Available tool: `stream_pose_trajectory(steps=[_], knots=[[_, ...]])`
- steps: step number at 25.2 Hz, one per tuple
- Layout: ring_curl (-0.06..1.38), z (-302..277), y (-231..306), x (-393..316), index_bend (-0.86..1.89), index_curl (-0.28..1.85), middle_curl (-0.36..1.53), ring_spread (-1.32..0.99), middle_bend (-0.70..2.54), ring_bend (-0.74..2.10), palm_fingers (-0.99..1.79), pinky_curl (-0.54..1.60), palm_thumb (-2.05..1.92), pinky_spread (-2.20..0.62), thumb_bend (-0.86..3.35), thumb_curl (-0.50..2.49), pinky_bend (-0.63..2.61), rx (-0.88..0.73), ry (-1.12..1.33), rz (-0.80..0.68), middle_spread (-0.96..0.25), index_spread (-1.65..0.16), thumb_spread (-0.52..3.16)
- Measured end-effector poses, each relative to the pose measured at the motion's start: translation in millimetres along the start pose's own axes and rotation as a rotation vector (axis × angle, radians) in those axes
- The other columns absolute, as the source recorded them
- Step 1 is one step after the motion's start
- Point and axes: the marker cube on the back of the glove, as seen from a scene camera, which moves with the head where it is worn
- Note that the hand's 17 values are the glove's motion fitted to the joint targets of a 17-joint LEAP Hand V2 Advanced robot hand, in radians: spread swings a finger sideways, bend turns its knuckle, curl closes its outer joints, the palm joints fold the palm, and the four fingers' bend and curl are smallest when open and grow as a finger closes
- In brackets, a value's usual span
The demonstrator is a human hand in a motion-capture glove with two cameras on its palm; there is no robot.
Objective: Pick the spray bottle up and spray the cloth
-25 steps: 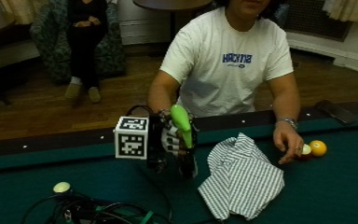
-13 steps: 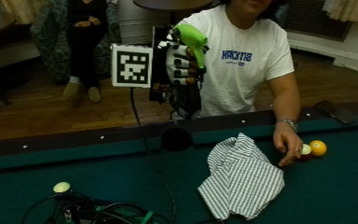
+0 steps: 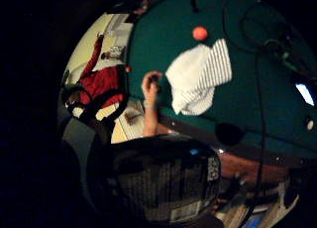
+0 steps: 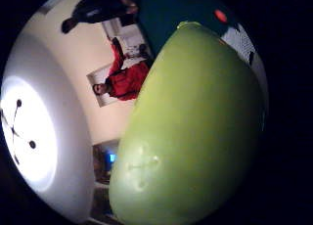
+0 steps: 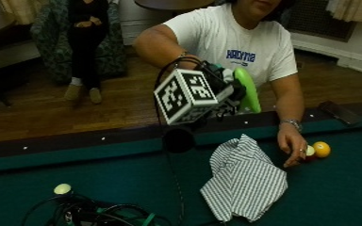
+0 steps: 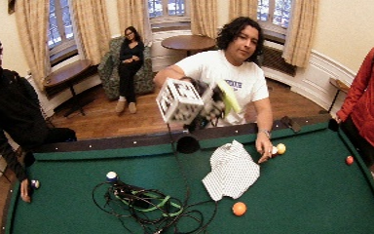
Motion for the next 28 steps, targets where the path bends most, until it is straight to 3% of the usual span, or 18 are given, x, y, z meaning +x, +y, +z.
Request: stream_pose_trajectory(steps=[7, 11, 20, 28], knots=[[0.50, 82, -66, 80, 0.41, 0.56, 0.58, -0.22, 0.74, 0.79, 1.38, 0.44, 0.99, -0.28, -0.02, 0.72, 0.50, -0.254, 0.241, 0.395, -0.19, -0.24, 0.39], [0.50, 110, -89, 114, 0.39, 0.57, 0.58, -0.21, 0.74, 0.79, 1.37, 0.44, 0.99, -0.28, -0.02, 0.73, 0.51, -0.341, 0.335, 0.525, -0.19, -0.25, 0.40], [0.50, 145, -107, 167, 0.38, 0.58, 0.58, -0.21, 0.74, 0.79, 1.37, 0.44, 0.99, -0.28, -0.03, 0.75, 0.51, -0.405, 0.430, 0.641, -0.19, -0.25, 0.43], [0.50, 143, -107, 159, 0.37, 0.59, 0.58, -0.21, 0.74, 0.79, 1.37, 0.44, 0.99, -0.28, -0.03, 0.76, 0.51, -0.370, 0.423, 0.595, -0.20, -0.25, 0.44]])
